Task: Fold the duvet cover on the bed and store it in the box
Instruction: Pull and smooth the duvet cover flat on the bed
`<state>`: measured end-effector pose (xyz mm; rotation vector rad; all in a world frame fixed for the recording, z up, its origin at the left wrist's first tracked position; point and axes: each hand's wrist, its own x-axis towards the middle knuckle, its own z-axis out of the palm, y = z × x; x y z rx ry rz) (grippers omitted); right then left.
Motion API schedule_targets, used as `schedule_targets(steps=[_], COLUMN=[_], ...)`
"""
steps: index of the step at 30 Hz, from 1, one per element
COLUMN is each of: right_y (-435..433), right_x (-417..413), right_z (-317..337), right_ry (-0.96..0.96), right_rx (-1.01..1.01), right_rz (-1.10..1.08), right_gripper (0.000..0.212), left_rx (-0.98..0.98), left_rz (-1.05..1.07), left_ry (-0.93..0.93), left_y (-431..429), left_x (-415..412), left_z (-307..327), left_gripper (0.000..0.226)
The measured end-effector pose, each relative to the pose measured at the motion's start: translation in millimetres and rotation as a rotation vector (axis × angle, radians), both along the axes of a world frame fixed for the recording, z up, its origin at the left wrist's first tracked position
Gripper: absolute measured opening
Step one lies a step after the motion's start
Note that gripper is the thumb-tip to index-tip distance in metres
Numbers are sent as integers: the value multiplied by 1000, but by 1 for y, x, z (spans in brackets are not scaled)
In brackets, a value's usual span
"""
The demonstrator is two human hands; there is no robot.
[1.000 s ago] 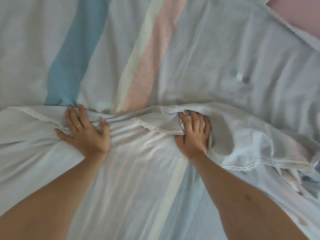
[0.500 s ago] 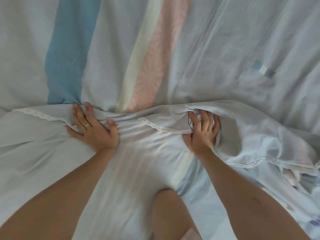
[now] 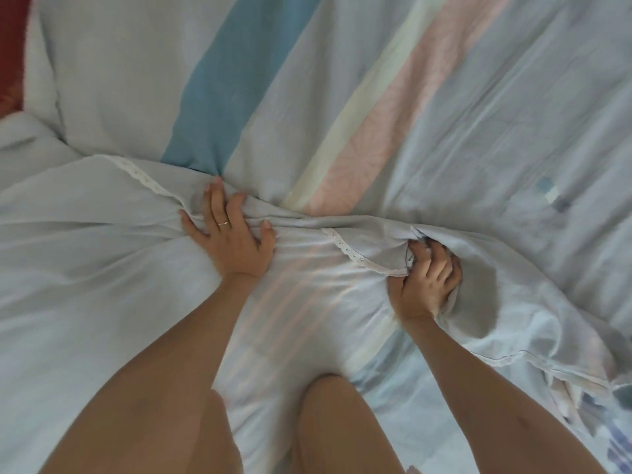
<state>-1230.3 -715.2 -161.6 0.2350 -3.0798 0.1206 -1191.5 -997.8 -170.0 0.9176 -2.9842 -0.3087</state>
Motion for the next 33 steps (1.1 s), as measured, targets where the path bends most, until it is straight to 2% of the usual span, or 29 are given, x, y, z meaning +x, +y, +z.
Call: schedule_targets(steps=[2, 4, 6, 9, 12, 15, 18, 21, 22, 25, 29, 30, 33], right_y=[-19, -45, -63, -84, -129, -178, -220, -240, -243, -241, -228, -227, -226], right_x=[-13, -27, -37, -38, -42, -73, -112, -133, -136, -138, -154, -162, -177], right_z=[9, 34, 62, 103, 120, 104, 81, 66, 62, 57, 65, 69, 78], right_ry=[-62, -128, -163, -144, -256, -463, -593, -591, -588, -571, -559, -567, -637], right_rx=[35, -16, -102, -251, -460, -437, -248, -46, -21, 56, 68, 64, 32], right_rz=[-176, -264, -196, 30, 162, 75, -74, -116, -109, 5, 92, 103, 5], right_gripper=[38, 54, 66, 53, 47, 58, 74, 78, 72, 35, 28, 32, 68], left_rx=[40, 60, 50, -42, 13, 234, 374, 398, 377, 321, 118, 109, 129], left_rz=[-4, 18, -39, -340, -641, -796, -612, -313, -235, -105, -155, -126, -69], left_ry=[-19, -2, 110, 252, 171, -17, -112, -123, -167, -275, -288, -278, -251], left_y=[2, 2, 0, -20, -43, -58, -77, -96, -103, -117, -127, -131, -139], left_x=[0, -2, 0, 27, 55, 67, 69, 59, 53, 39, 40, 42, 46], left_z=[0, 15, 31, 65, 89, 96, 103, 102, 100, 93, 84, 83, 80], left_gripper=[30, 18, 13, 6, 12, 25, 28, 27, 30, 36, 46, 52, 68])
